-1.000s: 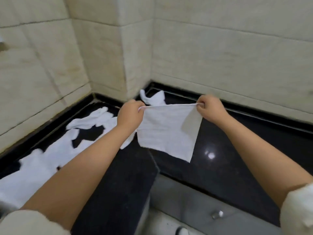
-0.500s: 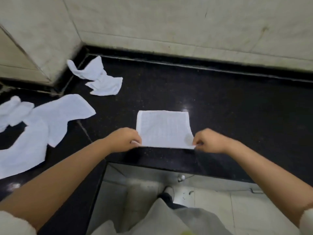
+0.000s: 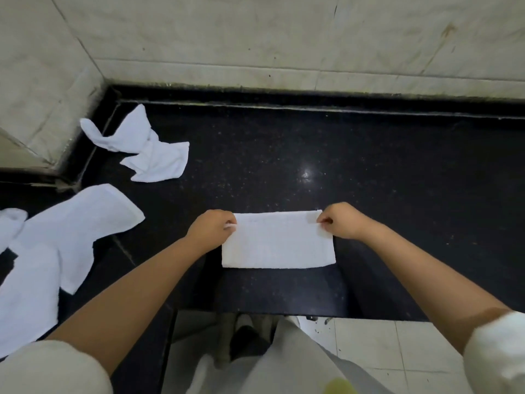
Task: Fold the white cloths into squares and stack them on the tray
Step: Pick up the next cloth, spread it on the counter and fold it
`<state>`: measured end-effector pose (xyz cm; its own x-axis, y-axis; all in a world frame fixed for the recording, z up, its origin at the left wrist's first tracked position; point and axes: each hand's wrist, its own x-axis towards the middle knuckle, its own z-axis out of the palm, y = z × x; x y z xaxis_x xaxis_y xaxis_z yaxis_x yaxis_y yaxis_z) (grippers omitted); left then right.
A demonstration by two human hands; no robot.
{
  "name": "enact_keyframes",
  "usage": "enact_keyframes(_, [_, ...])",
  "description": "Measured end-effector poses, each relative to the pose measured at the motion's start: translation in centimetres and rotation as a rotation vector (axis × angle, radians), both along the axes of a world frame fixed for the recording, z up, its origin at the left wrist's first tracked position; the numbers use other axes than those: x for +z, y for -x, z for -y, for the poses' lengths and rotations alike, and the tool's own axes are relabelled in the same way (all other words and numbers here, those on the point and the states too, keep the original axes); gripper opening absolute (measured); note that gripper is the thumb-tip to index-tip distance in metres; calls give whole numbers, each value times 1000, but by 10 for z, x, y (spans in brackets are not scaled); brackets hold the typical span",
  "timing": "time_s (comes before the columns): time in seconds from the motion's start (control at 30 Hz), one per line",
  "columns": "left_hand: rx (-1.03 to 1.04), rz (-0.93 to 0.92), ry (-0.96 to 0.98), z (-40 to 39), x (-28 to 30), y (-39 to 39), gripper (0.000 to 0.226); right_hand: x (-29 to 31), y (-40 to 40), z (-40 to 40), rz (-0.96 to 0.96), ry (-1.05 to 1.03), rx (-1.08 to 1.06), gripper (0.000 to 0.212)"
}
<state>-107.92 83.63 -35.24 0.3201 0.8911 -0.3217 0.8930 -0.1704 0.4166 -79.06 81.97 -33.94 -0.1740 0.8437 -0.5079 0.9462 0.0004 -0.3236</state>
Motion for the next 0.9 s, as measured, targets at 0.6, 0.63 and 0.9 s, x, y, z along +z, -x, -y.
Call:
enact_keyframes(0.6, [-57,-212,-75,-33,-34,-5,30,-38,15,-20,156,-213,-191,32])
enact_keyframes(0.63, [-62,-223,-80,-33,-35,-5,28,-39,15,-19,183,-207,-158,34])
enact_keyframes(0.9, [-77,-244,-80,-30,-31,-11,19,-34,25,-18,341,-217,-34,26])
